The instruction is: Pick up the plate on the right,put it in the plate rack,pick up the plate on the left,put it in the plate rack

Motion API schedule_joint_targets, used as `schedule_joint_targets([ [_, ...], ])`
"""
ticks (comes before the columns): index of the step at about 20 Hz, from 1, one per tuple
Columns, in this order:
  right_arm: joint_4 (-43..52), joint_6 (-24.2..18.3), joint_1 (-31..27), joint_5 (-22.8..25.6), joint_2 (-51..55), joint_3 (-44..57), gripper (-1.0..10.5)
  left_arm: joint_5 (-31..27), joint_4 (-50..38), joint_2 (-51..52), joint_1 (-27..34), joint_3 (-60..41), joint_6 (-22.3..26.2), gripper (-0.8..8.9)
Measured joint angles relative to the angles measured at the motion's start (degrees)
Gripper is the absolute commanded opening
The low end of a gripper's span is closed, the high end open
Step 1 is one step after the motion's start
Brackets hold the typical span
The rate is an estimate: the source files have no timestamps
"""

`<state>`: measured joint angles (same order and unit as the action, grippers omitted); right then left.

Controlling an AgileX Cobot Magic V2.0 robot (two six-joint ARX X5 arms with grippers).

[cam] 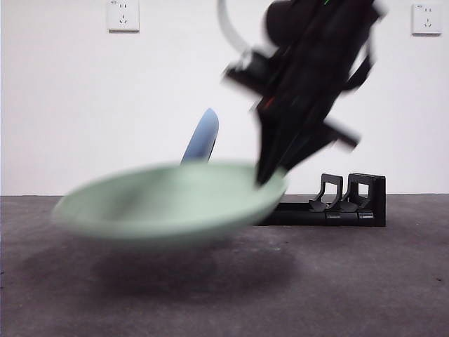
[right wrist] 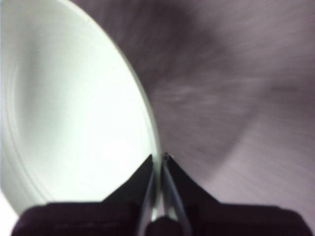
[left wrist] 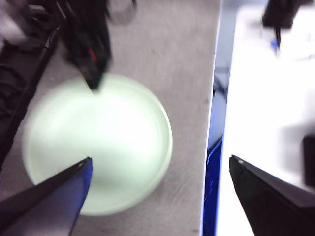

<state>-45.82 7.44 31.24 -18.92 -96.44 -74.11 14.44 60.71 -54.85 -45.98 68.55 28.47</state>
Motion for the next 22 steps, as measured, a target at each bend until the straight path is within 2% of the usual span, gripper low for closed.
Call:
schedule_joint_targets([
  [4,-7.10,-2.47,-7.45,-0.09,11.32,0.00,-0.1,-11.52,-5.14,-6.69,-8.87,0.00,5.60,4.72],
  [7,-13.44,-5.07,-11.93,-0.48,14.38,0.00,-0.1,-19.98,-10.97,-11.56,-14.03,0.00,11.47,4.72],
  [10,-14.64,-6.67,-15.72,-3.08,15.93,0.00,-0.1,-21.90,-12.76,-16.68,-17.44,0.00,16.57,4.72],
  [13,-15.89,-7.34,-18.56,-7.34,16.70,0.00,-0.1,-24.26,-13.09,-21.35,-18.71,0.00,18.75,4.71],
  [17,-18.03,-9.20,-18.82,-8.24,16.70,-0.02,-0.1,-30.42,-16.22,-24.59,-18.71,0.00,20.00,4.54],
  [20,-18.40,-9.73,-18.82,-10.54,16.70,-0.02,-0.1,-31.45,-17.59,-24.96,-18.71,0.00,20.11,2.04],
  [22,-18.40,-9.86,-18.82,-11.82,16.70,-0.02,-0.1,-31.41,-17.62,-24.94,-18.71,0.00,20.13,1.27],
])
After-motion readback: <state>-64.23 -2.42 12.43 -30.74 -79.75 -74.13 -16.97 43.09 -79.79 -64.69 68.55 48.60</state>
